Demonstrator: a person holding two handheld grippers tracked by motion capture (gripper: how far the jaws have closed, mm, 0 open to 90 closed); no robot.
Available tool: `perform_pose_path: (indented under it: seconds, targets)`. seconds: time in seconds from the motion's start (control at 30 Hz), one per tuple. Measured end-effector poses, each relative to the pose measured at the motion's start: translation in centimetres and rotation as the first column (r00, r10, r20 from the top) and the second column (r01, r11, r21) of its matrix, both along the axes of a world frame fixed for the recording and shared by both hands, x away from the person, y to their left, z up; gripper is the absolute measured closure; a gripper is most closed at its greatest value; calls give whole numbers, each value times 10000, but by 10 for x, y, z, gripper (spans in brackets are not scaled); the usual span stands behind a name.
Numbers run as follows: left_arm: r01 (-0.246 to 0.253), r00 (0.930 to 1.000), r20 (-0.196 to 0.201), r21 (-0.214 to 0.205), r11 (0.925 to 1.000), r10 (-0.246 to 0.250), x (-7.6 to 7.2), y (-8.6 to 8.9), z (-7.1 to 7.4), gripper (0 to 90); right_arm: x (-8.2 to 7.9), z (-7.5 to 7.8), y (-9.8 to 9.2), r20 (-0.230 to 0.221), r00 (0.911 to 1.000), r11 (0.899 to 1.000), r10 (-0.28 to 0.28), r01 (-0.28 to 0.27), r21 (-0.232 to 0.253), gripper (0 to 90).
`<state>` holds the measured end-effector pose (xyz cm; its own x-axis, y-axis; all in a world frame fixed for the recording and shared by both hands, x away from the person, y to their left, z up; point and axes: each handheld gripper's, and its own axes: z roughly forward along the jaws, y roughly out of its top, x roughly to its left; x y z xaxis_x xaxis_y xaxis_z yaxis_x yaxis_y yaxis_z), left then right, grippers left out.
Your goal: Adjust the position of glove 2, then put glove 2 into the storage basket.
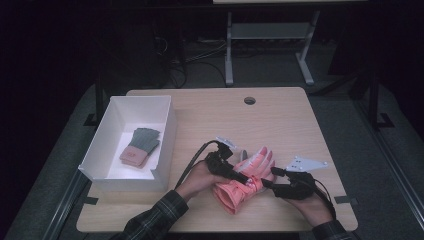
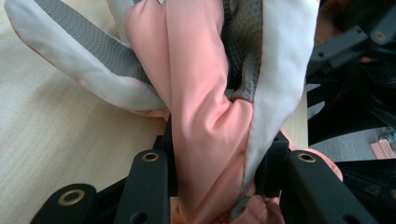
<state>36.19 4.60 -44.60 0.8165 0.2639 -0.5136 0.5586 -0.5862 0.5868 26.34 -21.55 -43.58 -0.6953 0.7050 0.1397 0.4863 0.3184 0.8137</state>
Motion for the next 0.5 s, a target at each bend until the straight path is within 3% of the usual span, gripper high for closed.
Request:
perform_pose_path:
  seconds: [0.13, 0.23, 0.43, 0.5]
  targets:
    - [-109, 9998, 176, -94, 9999, 111, 1, 5, 6, 635, 1, -1, -14, 161, 9985, 9987, -515, 515, -6, 278]
    - [-312, 9993, 210, -165, 9994, 315, 1, 9, 12, 634, 3, -5, -21, 188, 9960, 9957, -874, 879, -304, 201]
    - [-411, 9978, 515, -219, 9989, 422, -1, 12, 22, 635, 11, -19, -31, 168, 9918, 9879, -1268, 1278, -880, 141]
    - [-406, 9977, 536, -236, 9989, 418, 0, 13, 24, 636, 14, -24, -34, -42, 9899, 9846, -1414, 1402, -1048, 138]
